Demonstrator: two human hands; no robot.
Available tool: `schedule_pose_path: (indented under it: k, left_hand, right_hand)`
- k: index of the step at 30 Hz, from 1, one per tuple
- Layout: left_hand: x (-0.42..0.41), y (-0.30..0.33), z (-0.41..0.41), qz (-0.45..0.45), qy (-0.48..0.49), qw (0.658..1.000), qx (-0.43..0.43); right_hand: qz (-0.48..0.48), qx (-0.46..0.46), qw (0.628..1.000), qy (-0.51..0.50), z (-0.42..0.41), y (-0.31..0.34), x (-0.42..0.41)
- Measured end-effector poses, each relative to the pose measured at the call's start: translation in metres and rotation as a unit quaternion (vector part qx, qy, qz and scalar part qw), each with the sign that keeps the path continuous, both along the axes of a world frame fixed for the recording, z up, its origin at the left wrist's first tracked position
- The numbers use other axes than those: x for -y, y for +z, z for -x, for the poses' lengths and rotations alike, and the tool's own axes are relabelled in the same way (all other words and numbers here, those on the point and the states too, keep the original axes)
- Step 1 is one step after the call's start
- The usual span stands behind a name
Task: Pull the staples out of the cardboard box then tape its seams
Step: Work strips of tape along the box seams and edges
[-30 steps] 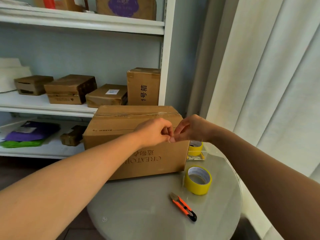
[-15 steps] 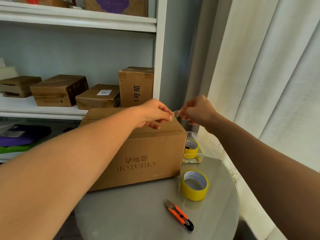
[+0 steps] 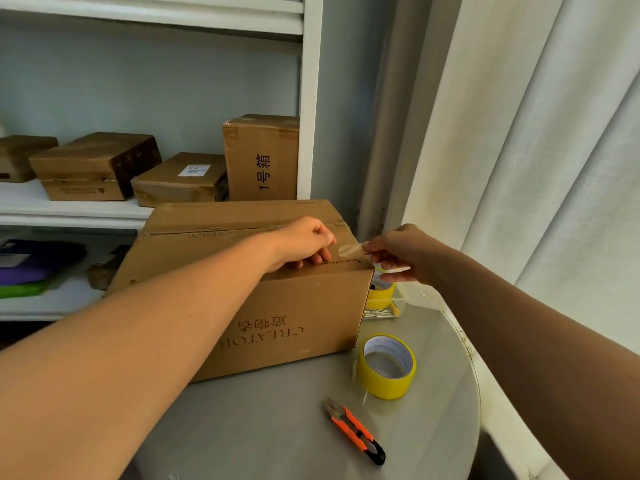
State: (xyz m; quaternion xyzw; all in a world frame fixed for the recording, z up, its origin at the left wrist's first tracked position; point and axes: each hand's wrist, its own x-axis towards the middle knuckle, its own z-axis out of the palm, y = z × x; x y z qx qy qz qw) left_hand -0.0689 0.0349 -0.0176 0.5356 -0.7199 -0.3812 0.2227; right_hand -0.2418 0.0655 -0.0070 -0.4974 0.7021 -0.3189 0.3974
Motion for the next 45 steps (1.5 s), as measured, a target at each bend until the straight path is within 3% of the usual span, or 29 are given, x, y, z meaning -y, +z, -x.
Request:
schedule_pose_path:
  k: [19, 33, 40, 45]
  left_hand:
    - [0.012, -0.001, 0.016, 0.01, -0.014, 0.989, 0.147]
    - [0.012, 0.0, 0.022, 0.036, -0.006, 0.979, 0.198]
    - [0.01, 0.002, 0.019, -0.018, 0.009, 0.99, 0.137]
    - [0.007, 0.002, 0.023, 0.021, -0.006, 0.979, 0.201]
  right_hand:
    - [-0.029, -0.029, 0.999, 0.008, 0.003, -0.01, 0.007]
    - [-0.022, -0.073, 0.997, 0.018, 0.002, -0.008, 0.01]
    - [-0.026, -0.074, 0.997, 0.019, 0.002, -0.007, 0.01]
    - [-0.024, -0.077, 0.997, 0.017, 0.002, -0.007, 0.012]
